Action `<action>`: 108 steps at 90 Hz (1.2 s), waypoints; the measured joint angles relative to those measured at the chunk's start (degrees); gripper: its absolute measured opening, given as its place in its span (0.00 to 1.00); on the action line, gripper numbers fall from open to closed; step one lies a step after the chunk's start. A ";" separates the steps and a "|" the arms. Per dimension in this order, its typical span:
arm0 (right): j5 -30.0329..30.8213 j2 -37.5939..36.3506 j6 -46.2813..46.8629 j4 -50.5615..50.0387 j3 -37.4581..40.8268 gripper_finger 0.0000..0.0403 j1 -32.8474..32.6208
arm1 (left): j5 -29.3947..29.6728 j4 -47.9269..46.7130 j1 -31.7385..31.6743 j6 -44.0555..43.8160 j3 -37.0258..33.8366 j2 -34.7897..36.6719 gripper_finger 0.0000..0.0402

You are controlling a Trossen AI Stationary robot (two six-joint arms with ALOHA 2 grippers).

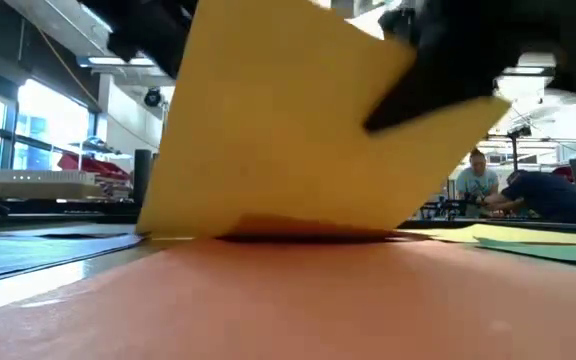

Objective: Organize paper
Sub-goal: Stack the yellow paper on top of the yellow paper

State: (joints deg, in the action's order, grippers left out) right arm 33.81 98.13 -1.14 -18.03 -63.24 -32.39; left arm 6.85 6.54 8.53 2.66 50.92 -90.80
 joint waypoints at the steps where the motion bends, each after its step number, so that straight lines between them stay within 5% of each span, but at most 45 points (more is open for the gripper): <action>1: -0.05 -0.54 0.23 -0.58 -0.24 0.00 -0.13 | 0.43 0.00 0.08 0.52 0.00 0.70 0.02; 20: 3.33 -11.24 5.95 -15.61 -4.62 0.00 -2.54 | 5.65 -0.64 2.28 4.01 0.09 10.60 0.02; 38: 21.00 -19.53 12.28 -38.47 -12.33 0.00 -2.78 | 8.56 -1.79 4.06 3.63 0.11 12.07 0.02; 48: 29.69 -21.93 14.46 -49.87 -14.38 0.00 1.33 | 8.75 -2.31 4.18 3.60 0.11 10.81 0.02; 69: 36.29 -23.65 10.66 -58.86 -10.07 0.00 15.24 | 8.87 -4.22 4.20 1.92 0.11 8.59 0.02; 78: 34.77 -23.65 7.41 -57.36 -6.23 0.00 16.76 | 8.83 -4.73 4.36 1.92 0.11 8.04 0.02; 108: 9.77 -23.50 16.34 -40.79 15.83 0.00 7.27 | 8.87 -5.56 4.66 0.89 0.13 7.88 0.02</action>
State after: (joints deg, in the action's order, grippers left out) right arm 43.59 74.63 15.20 -58.82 -47.41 -25.13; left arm 15.72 0.98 13.19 3.55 51.05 -82.91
